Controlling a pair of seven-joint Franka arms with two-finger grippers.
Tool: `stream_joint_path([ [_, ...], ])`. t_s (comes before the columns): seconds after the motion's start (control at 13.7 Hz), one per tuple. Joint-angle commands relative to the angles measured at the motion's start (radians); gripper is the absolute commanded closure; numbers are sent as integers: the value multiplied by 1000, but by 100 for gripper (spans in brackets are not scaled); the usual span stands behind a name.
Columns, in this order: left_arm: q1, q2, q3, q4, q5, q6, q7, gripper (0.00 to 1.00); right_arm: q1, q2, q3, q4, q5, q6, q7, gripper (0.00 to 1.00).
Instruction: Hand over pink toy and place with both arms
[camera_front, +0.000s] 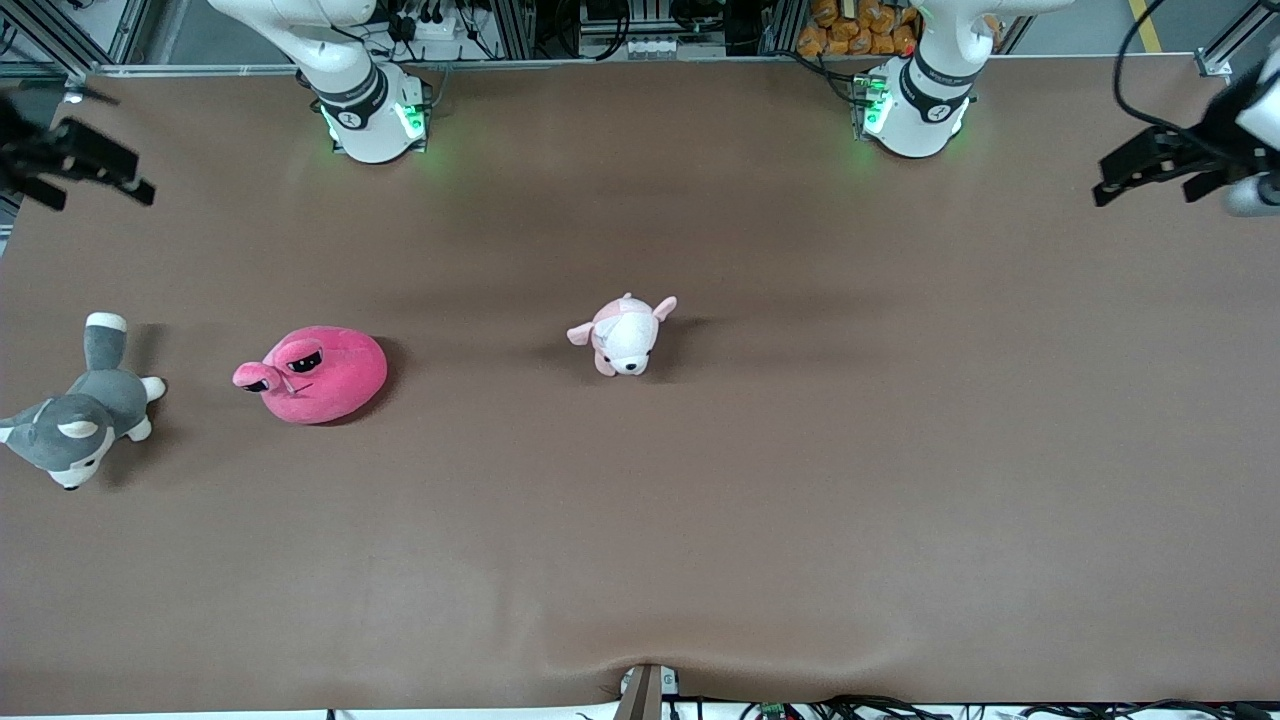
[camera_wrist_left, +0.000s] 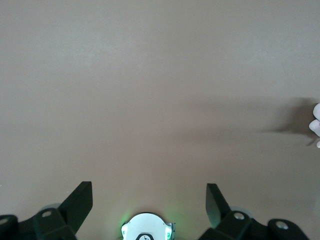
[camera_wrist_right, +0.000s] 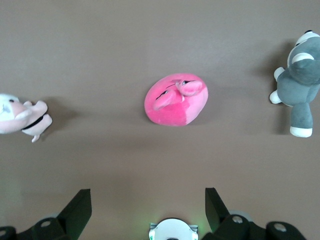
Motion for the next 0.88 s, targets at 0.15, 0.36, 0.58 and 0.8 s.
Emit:
stream_joint_path([
  [0.15, -11, -26, -20, -39, 15, 18, -68, 0, 20, 23, 12, 56, -24, 6, -3, 0],
  [0.36, -5, -26, -26, -22, 17, -1, -71, 0, 46, 25, 11, 57, -35, 1, -11, 0],
  [0.58, -6, -16, -24, 19, 31, -22, -74, 0, 43, 28, 9, 61, -52, 3, -107, 0],
  [0.8, -4, -2, -20, 44, 34, -30, -69, 0, 37, 28, 8, 58, -50, 1, -108, 0],
])
